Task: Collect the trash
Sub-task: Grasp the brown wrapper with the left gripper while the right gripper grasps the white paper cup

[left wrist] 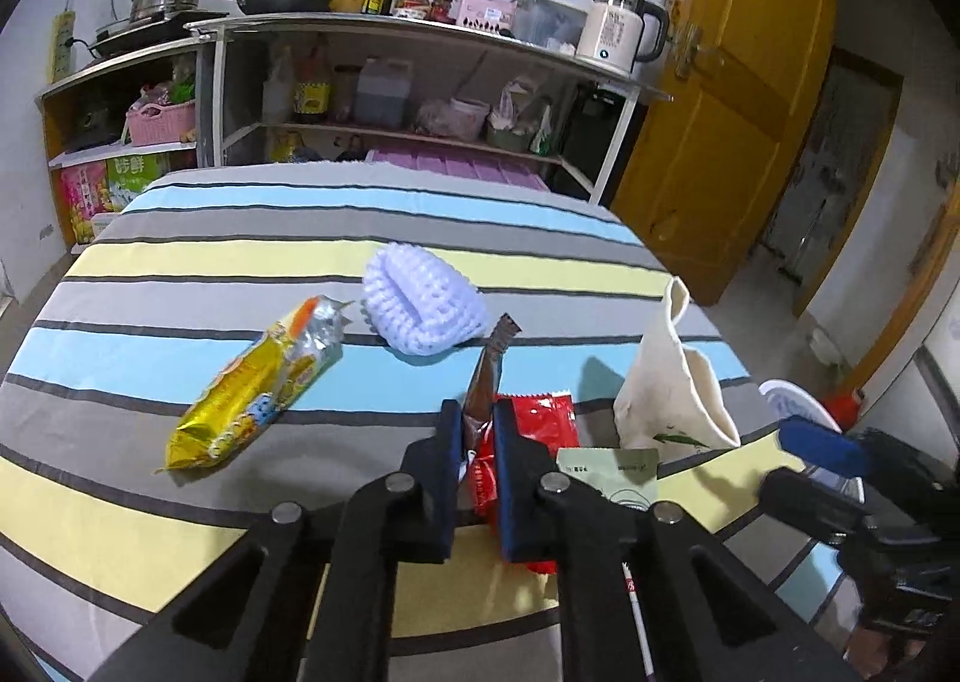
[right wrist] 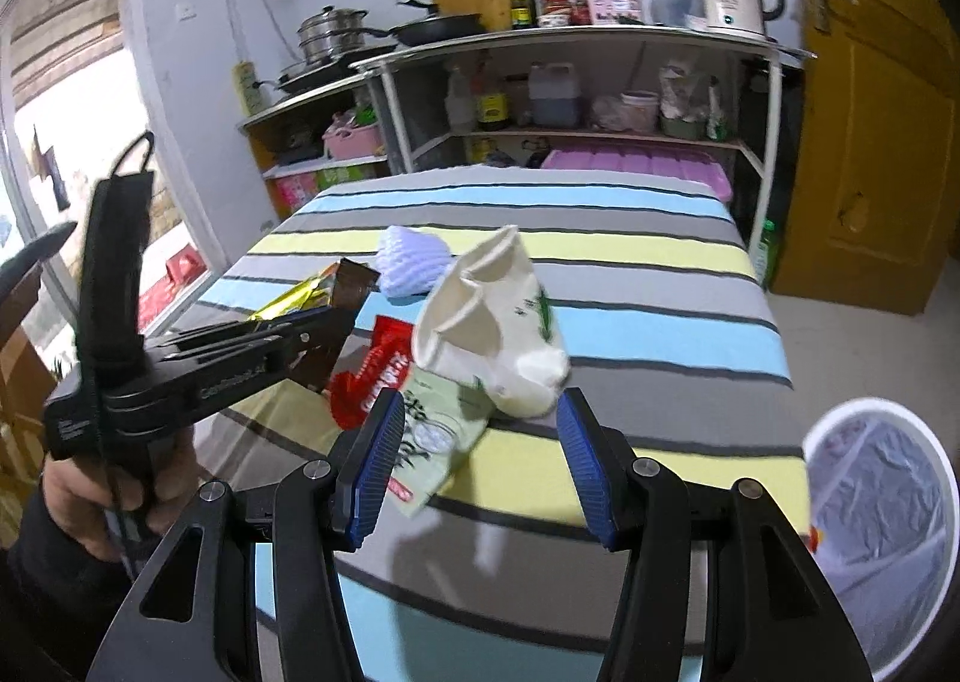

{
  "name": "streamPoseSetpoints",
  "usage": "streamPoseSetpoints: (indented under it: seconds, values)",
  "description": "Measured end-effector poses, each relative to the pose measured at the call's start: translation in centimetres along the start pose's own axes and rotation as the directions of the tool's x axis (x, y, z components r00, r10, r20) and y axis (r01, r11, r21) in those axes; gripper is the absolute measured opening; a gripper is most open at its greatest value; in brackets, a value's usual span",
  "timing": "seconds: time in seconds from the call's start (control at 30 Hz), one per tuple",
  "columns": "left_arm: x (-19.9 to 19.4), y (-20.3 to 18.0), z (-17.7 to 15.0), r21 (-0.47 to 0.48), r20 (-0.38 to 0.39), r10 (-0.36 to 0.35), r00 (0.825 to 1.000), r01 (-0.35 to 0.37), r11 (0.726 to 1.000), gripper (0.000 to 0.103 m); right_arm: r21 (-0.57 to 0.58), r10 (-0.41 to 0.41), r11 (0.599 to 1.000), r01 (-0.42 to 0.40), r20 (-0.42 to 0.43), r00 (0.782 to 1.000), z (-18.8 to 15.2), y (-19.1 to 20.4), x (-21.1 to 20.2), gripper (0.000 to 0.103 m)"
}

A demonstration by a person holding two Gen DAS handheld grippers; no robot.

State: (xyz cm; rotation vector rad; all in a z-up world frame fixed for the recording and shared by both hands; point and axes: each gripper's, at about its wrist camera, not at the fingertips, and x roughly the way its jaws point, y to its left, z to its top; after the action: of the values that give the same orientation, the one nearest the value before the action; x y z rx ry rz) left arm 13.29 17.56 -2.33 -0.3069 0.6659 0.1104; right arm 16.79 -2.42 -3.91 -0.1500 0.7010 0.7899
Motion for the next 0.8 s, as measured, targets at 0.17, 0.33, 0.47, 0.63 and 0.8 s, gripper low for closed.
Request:
streamPoseSetpoints:
  seconds: [0.17, 0.33, 0.47, 0.63, 0.8]
  values:
    - [-0.8, 1.0, 0.1, -0.02, 0.018, -0.005, 1.0, 0.005, 1.0, 0.01, -0.031, -0.017, 0.999, 0.017, -0.009, 1.0, 0.8, 0.7, 1.8, 0.053]
    - [-1.3, 1.5, 0.2, -0.023, 0.03, -0.009, 1.0, 0.01, 1.0, 0.01, -0.044, -0.047, 0.998, 0.046, -0.021, 0.999, 1.3, 0.6, 3.0, 0.025]
    - [-1.3, 1.2, 0.1, -0.021, 0.034, -0.013, 0.999, 0.014, 1.0, 0.01, -0.051, -0.073, 0.996, 0.073, -0.007, 0.997, 1.5, 0.4, 2.7, 0.016]
    - [-1.6, 0.7, 0.3, -0.011, 0.039, -0.018, 0.999, 0.019, 1.0, 0.01, -0.024, -0.082, 0.996, 0.083, 0.021, 0.996, 1.6, -0.4, 1.5, 0.008]
    - [-2.4, -0.3, 0.5, 0.006, 0.053, -0.02, 0.998, 0.019, 1.0, 0.01, -0.009, -0.087, 0.996, 0.087, 0.049, 0.995, 1.6, -1.2, 0.1, 0.008]
